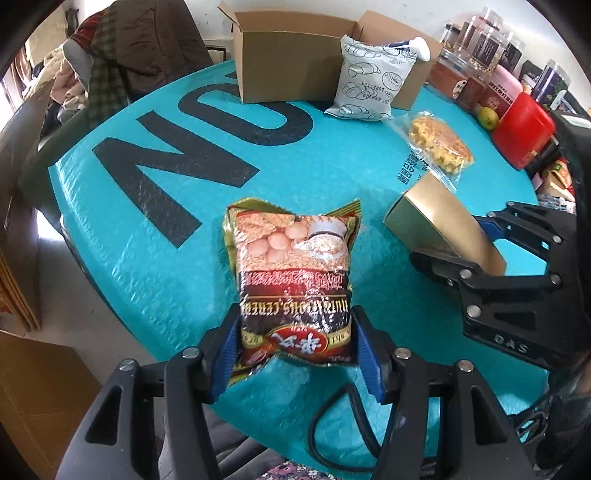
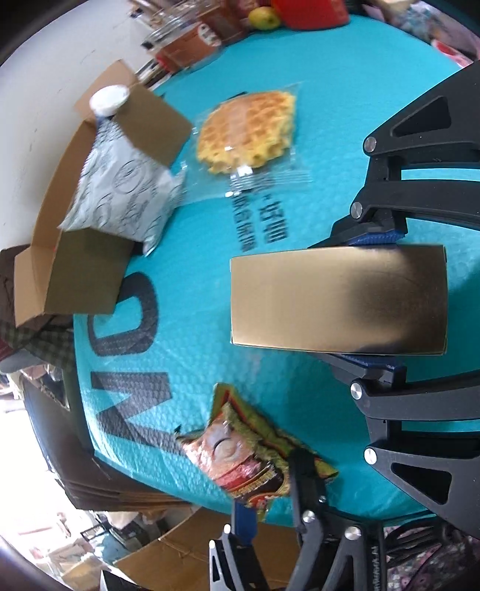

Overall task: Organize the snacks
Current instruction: 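Lift the cereal bag and gold box with both grippers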

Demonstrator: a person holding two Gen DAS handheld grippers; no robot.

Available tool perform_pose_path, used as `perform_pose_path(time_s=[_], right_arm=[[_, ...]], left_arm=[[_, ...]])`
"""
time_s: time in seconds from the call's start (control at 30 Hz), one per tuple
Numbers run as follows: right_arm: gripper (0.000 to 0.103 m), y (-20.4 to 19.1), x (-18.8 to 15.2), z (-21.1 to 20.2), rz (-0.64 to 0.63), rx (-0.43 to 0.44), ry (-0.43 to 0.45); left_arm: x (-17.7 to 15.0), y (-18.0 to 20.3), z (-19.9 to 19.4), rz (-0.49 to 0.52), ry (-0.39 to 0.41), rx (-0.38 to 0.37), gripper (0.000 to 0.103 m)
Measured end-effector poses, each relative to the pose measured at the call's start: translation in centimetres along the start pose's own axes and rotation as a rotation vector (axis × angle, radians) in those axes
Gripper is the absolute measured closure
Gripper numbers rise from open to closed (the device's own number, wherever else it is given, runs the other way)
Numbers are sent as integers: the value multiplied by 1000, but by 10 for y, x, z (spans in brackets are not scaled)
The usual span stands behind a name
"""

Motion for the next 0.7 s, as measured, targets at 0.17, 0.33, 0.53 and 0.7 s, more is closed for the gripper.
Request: perform_pose_path(time_s=[0.17, 0.33, 0.53, 0.7], right_arm=[[56, 3, -1, -2, 21, 9, 14], [59, 3, -2, -4, 25, 13, 43], [59, 4, -5, -14, 39, 15, 81], [59, 5, -6, -23, 55, 18, 96]], left_arm=[[8, 5, 5, 33, 30, 32, 44], [8, 4, 1, 43, 60, 35, 52], [7, 6, -4, 20, 65, -22, 54], [7, 9, -10, 18, 81, -45, 56]])
Point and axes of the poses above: each gripper's, at about its wrist camera, not at the fingertips, and z roughly the way its jaws point, y to its right, x to its top, the point moved 8 cm from there along z, roughly the way its jaws point, and after that the axes turned 6 degrees about z, right-handed, at the moved point
